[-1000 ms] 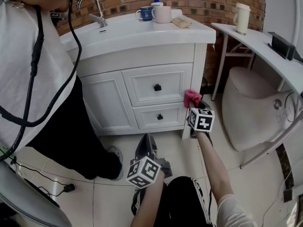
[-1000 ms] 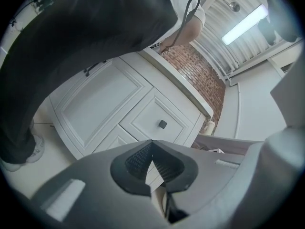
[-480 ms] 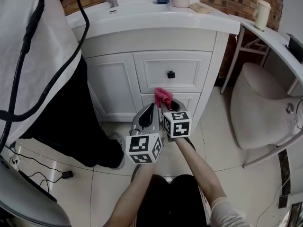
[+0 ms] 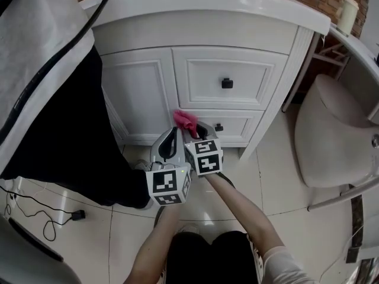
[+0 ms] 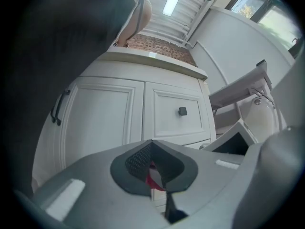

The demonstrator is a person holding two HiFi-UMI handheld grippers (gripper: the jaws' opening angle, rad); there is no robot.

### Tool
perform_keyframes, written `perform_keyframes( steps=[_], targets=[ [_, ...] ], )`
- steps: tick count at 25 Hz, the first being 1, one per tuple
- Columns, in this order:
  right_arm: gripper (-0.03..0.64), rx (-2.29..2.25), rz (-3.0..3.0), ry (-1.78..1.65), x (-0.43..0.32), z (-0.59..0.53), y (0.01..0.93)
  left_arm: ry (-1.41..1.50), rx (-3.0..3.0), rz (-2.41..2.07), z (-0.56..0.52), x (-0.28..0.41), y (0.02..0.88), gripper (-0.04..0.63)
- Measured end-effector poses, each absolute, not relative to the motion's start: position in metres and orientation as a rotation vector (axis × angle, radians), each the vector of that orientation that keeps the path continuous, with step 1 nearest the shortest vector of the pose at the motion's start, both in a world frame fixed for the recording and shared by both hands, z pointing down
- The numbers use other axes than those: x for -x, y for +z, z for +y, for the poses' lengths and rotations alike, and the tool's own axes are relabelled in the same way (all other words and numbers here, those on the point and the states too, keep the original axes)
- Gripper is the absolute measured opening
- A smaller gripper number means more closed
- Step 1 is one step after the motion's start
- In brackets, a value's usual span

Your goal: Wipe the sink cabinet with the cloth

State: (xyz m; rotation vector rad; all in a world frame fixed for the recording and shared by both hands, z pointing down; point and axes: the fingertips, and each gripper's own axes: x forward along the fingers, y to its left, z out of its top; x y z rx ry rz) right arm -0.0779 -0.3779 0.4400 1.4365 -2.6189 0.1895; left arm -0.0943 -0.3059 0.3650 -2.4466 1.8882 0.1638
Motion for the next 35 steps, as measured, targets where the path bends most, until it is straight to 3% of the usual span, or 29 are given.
perform_keyframes(
  steps=[7, 21, 28, 31, 35],
  targets=[
    [0.071, -1.579, -2.553, 0.176, 0.023, -0.387, 0.442, 0.043, 2.458, 1.729, -0.302, 0.065, 0.369, 0.011],
    [0.071, -1.989, -2.318, 0.200, -0.169, -0.385, 0.447, 0.003, 2.487, 1.744, -0.308, 0.052, 0.401, 0.011],
    [0.071, -2.120, -2.222, 0.227, -0.211, -0.382, 0.456, 0.025, 2.513, 1.735, -0.317, 0.043, 0.406, 0.011],
    [0.069, -2.120, -2.278, 0.246, -0.197, -0.370, 0.453, 0.026, 2.489, 1.705, -0.322, 0.048, 0.410, 0.011],
    [0.069, -1.801, -2.592, 0.234, -0.087, -0.353, 0.453, 0.092, 2.411, 1.765, -0.329, 0.070, 0.406, 0.011]
  ],
)
